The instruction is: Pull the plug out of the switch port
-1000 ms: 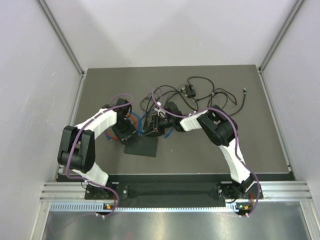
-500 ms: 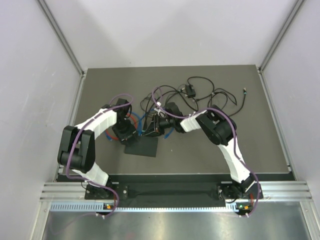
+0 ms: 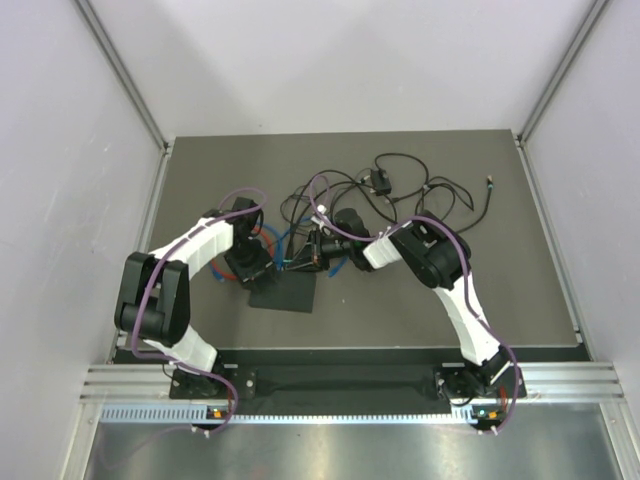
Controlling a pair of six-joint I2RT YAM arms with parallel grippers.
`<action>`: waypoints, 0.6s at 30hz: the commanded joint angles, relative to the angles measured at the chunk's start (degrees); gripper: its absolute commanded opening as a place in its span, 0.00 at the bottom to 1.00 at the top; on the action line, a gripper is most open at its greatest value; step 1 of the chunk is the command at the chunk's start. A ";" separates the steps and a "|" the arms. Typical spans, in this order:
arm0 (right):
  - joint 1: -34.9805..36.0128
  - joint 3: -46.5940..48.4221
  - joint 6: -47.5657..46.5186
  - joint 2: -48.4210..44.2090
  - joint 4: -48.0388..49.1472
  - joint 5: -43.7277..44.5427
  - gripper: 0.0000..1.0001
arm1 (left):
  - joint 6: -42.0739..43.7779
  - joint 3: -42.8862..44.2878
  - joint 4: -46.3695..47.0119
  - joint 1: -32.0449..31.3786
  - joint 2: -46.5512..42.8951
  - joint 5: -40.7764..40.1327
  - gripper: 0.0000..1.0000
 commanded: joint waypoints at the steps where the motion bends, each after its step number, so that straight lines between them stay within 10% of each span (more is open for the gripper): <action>1: -0.15 -0.44 -6.73 0.55 -4.89 3.25 0.00 | 0.47 -2.56 1.89 0.09 1.09 -1.41 0.56; 6: 1.34 1.84 -20.46 -4.90 -22.98 15.47 0.00 | 0.48 -2.74 1.36 0.09 1.79 -1.68 0.55; 18: 1.52 -2.89 -14.24 -9.99 -19.79 27.52 0.00 | 0.65 -3.71 1.53 0.09 2.23 -1.85 0.55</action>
